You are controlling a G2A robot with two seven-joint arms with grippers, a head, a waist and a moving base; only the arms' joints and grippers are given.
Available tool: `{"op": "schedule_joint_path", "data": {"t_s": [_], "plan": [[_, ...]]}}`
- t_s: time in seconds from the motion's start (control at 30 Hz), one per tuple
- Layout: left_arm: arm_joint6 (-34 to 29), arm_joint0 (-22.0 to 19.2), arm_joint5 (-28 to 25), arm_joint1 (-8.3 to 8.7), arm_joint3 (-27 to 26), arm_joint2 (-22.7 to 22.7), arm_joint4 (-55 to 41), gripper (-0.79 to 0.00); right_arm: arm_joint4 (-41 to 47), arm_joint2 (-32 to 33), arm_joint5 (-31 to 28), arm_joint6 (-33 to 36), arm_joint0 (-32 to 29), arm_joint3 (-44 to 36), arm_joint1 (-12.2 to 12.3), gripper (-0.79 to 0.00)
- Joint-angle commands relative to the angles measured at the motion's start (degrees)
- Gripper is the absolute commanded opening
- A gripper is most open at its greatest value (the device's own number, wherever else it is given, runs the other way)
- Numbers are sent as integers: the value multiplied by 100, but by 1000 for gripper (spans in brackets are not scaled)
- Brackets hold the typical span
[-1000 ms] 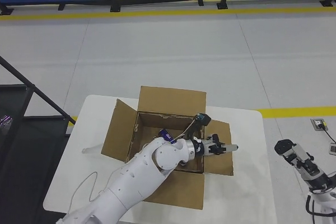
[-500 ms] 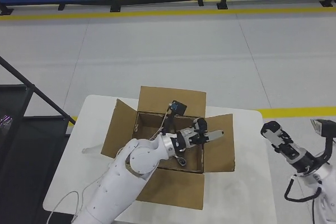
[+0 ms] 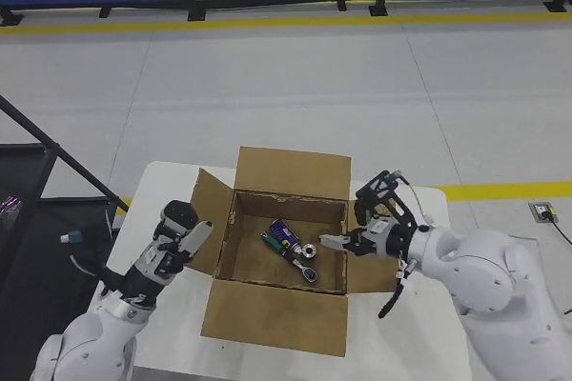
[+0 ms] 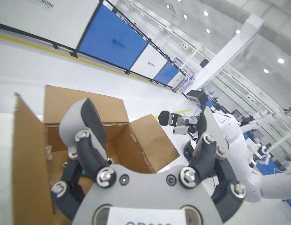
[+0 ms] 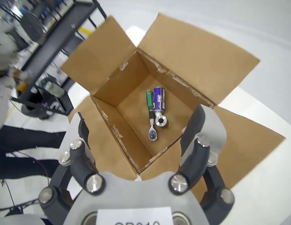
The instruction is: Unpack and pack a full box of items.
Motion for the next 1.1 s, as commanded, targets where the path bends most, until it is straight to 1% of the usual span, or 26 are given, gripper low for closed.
{"op": "schedule_joint_path", "data": {"t_s": [0.0, 0.03, 0.17, 0.47, 0.5, 0.57, 0.67, 0.87, 1.07], "plan": [[360, 411, 34, -3, -173, -275, 124, 0, -297, -698, 94, 289, 425, 287, -86, 0], [474, 517, 57, -6, -221, -344, 175, 0, -440, -984, 190, 392, 613, 424, -140, 0], [474, 517, 57, -6, -221, -344, 175, 0, -763, -2006, 655, 819, 1264, 1075, -398, 0], [474, 517, 57, -6, -221, -344, 175, 0, -785, -2019, 632, 757, 1228, 1074, -398, 0], [474, 517, 57, -6, -221, -344, 175, 0, -841, -2078, 583, 695, 1202, 1102, -408, 0], [474, 517, 57, -6, -221, -344, 175, 0, -975, -2318, 575, 702, 1337, 1340, -482, 0], [474, 517, 57, -6, -221, -344, 175, 0, -1178, -2743, 803, 639, 1685, 1911, -670, 0], [474, 517, 57, -6, -221, -344, 175, 0, -1189, -3551, 866, 377, 2347, 3242, -1166, 0], [474, 517, 57, -6, -221, -344, 175, 0, -1006, -4078, 961, 348, 2801, 4599, -1698, 0]]}}
